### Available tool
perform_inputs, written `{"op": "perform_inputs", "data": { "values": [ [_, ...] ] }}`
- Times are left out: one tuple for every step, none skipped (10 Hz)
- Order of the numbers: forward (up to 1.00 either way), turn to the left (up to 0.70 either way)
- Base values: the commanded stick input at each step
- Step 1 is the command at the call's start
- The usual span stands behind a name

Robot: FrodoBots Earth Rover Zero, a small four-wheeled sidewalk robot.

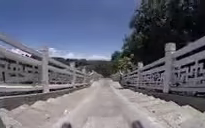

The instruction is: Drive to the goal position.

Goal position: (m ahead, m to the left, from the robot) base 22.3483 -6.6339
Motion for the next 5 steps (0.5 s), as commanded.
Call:
{"op": "perform_inputs", "data": {
  "values": [
    [0.45,0.0],
    [0.45,0.0],
    [0.45,0.0],
    [0.45,0.0],
    [0.45,0.0]
  ]
}}
